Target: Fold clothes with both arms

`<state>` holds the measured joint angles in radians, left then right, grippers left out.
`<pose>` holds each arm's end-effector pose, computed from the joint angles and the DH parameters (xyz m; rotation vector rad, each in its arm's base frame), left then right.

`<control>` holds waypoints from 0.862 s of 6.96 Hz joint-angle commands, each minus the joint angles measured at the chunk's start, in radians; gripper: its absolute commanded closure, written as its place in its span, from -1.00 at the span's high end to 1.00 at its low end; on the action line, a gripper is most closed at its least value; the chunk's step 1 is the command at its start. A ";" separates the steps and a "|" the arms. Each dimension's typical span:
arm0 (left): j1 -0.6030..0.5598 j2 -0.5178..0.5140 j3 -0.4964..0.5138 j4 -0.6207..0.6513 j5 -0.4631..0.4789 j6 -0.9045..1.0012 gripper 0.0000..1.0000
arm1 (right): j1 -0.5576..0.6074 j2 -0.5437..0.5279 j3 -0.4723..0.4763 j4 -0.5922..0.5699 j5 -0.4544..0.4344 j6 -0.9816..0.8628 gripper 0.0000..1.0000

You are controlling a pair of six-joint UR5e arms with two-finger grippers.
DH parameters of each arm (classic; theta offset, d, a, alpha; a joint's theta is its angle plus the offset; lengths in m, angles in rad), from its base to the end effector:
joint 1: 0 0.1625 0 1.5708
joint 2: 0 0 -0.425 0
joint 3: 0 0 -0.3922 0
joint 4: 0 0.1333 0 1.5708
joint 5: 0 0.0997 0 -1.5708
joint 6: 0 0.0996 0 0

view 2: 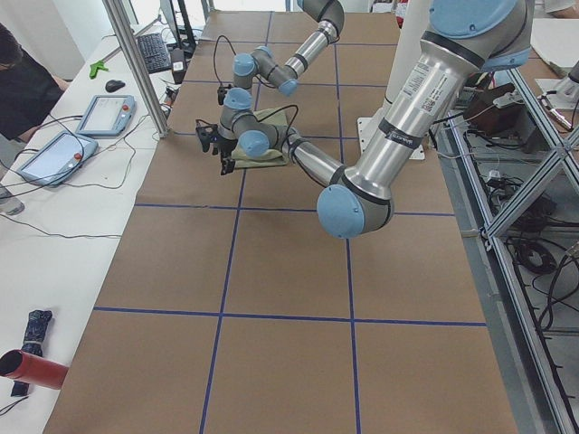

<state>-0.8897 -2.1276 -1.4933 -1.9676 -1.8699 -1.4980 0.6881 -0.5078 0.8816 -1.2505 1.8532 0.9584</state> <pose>0.3660 -0.6167 0.3268 0.1572 0.9157 -0.6277 -0.6083 -0.6368 0.2357 0.2016 -0.7125 -0.0258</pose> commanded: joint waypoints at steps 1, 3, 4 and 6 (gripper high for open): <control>0.000 0.002 -0.010 0.001 0.000 -0.002 1.00 | 0.031 0.002 -0.016 0.006 -0.020 -0.020 1.00; -0.017 0.002 -0.008 0.001 -0.006 0.011 1.00 | 0.065 0.003 -0.010 0.005 -0.032 -0.023 1.00; -0.047 0.003 -0.010 0.004 -0.056 0.094 1.00 | 0.100 -0.009 0.029 -0.009 -0.019 -0.042 1.00; -0.131 0.147 -0.132 0.013 -0.145 0.335 1.00 | 0.198 -0.150 0.295 -0.209 0.118 -0.146 1.00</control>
<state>-0.9704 -2.0544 -1.5569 -1.9616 -1.9574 -1.3102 0.8310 -0.5798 1.0200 -1.3360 1.9090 0.8840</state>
